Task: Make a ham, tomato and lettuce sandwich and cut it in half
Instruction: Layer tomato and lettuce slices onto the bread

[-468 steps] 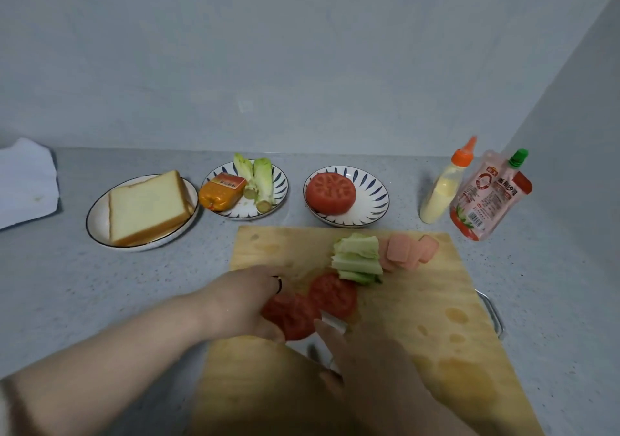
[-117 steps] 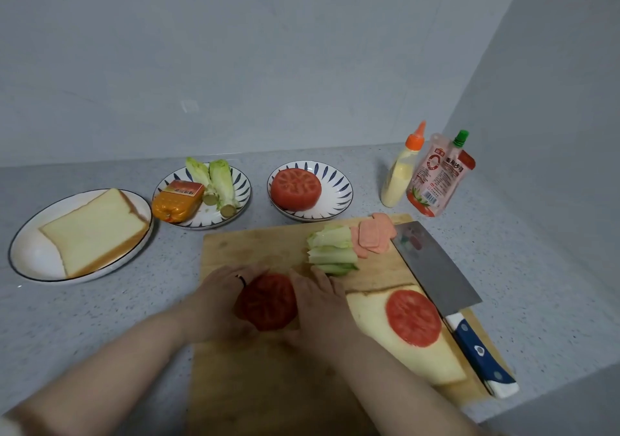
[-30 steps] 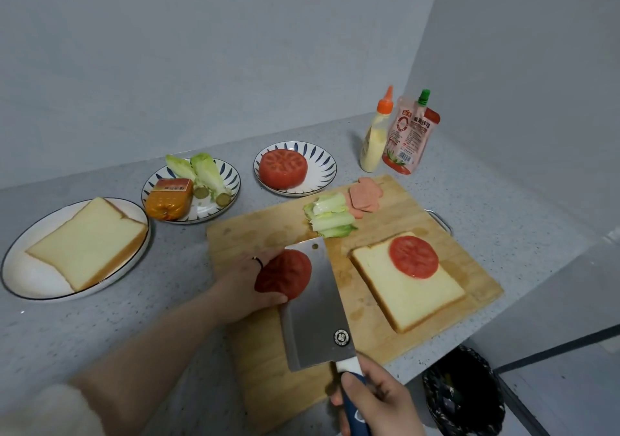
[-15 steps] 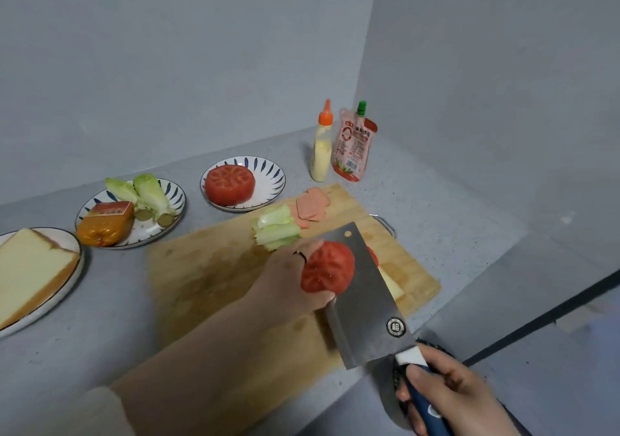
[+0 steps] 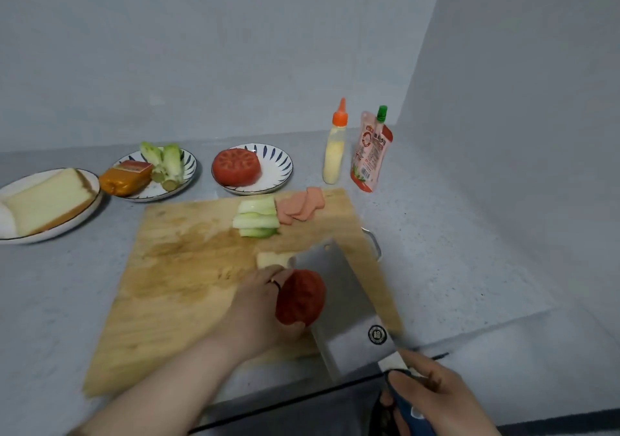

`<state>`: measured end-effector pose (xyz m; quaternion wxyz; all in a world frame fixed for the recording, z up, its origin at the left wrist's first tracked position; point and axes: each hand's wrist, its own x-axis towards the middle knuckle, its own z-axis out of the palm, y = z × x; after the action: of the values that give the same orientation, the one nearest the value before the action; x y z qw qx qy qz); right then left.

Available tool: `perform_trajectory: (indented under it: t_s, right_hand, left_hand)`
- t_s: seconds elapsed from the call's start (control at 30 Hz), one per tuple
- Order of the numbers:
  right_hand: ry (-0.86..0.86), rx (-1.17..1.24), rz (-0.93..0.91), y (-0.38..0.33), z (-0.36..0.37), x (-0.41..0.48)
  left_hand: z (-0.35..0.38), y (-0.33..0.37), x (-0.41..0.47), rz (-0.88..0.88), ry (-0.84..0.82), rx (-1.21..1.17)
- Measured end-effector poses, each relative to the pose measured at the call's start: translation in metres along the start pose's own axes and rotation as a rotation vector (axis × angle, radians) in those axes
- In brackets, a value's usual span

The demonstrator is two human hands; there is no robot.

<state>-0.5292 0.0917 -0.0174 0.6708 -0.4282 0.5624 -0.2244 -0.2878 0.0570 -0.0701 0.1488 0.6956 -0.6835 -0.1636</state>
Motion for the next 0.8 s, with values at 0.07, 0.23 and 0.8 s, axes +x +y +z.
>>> perform_trajectory:
  t_s: [0.07,0.23,0.8]
  right_hand:
    - [-0.017,-0.021,-0.016,-0.003,-0.008,0.003]
    - [0.025,-0.019,-0.022,-0.011,-0.022,0.015]
    - [0.215,0.106,-0.18,-0.019,-0.035,0.049]
  left_hand:
    - [0.0,0.002,-0.004,0.001,0.041,0.032]
    - [-0.001,0.004,-0.006,-0.032,0.06,0.099]
    - [-0.008,-0.002,0.0,-0.075,-0.133,0.077]
